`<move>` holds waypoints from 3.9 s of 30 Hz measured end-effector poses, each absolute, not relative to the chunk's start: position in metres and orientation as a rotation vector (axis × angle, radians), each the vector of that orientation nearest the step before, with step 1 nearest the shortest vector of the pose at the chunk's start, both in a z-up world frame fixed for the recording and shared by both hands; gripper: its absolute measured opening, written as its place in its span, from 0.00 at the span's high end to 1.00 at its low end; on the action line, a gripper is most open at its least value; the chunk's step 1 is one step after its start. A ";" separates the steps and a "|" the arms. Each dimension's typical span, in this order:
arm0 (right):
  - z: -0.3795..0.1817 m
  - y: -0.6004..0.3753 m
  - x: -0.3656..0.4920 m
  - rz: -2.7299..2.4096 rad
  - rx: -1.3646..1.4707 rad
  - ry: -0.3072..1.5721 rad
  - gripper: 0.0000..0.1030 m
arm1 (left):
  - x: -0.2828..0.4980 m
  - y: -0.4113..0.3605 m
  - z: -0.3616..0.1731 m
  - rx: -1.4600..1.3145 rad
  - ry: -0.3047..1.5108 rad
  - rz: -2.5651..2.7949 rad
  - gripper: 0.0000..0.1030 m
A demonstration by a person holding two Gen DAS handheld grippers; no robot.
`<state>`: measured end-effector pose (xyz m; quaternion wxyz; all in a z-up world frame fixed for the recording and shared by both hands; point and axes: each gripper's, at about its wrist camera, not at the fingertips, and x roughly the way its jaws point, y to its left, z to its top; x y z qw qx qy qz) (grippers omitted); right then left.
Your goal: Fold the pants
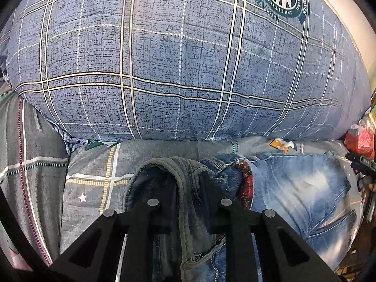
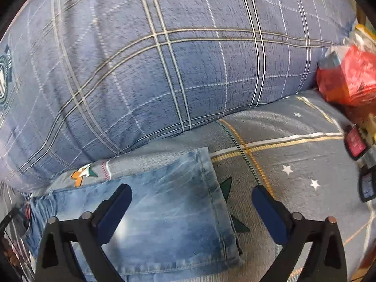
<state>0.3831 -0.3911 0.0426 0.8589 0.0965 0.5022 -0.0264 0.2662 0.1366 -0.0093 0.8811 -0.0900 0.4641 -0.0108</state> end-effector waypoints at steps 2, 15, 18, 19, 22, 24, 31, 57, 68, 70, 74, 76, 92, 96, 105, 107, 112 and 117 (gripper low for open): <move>0.031 -0.395 0.394 -0.061 0.215 1.073 0.00 | 0.270 0.138 -0.015 -0.187 0.976 -0.019 0.82; 0.016 -0.389 0.425 -0.070 0.168 1.035 0.97 | 0.271 0.152 -0.019 -0.283 0.933 -0.004 0.83; 0.059 -0.385 0.410 -0.038 0.169 0.915 0.98 | 0.258 0.154 0.001 -0.310 0.889 -0.029 0.83; 0.077 -0.385 0.405 -0.028 0.175 0.871 0.98 | 0.252 0.155 0.009 -0.317 0.872 -0.040 0.83; 0.134 -0.382 0.386 0.007 0.186 0.726 0.98 | 0.235 0.158 0.033 -0.346 0.823 -0.074 0.83; 0.166 -0.380 0.365 0.043 0.180 0.638 0.98 | 0.220 0.161 0.045 -0.366 0.791 -0.108 0.83; 0.151 -0.403 0.267 0.060 0.104 0.625 0.98 | 0.145 0.166 0.033 -0.456 0.798 -0.231 0.84; -0.003 -0.469 0.063 -0.075 0.178 1.040 0.82 | -0.009 0.161 -0.036 -0.238 1.057 -0.295 0.92; 0.033 -0.478 0.067 -0.048 0.338 0.940 0.21 | 0.016 0.169 -0.015 -0.424 0.975 -0.361 0.72; 0.024 -0.476 0.077 -0.033 0.378 0.957 0.24 | 0.026 0.157 -0.025 -0.405 1.002 -0.363 0.72; 0.002 -0.465 0.094 -0.087 0.348 1.024 0.88 | 0.034 0.138 -0.029 -0.329 1.036 -0.353 1.00; 0.017 -0.462 0.087 -0.094 0.307 0.956 0.90 | 0.025 0.132 -0.015 -0.275 1.007 -0.375 1.00; 0.029 -0.461 0.060 -0.190 0.148 0.992 0.59 | -0.011 0.132 0.009 -0.125 0.987 -0.421 0.48; 0.067 -0.404 0.066 -0.090 0.017 0.905 0.11 | -0.015 0.101 0.016 0.139 0.937 -0.429 0.41; 0.034 -0.193 0.076 0.605 -0.184 1.032 0.13 | 0.012 0.064 -0.056 0.662 0.991 -0.311 0.47; 0.016 -0.156 0.071 0.681 -0.291 1.021 0.13 | 0.016 0.069 -0.062 0.624 1.014 -0.336 0.63; -0.008 -0.128 0.075 0.686 -0.315 1.055 0.77 | 0.009 0.082 -0.039 0.478 0.977 -0.389 0.75; 0.013 -0.132 0.054 0.737 -0.331 1.006 0.82 | -0.013 0.092 -0.025 0.370 0.962 -0.465 0.76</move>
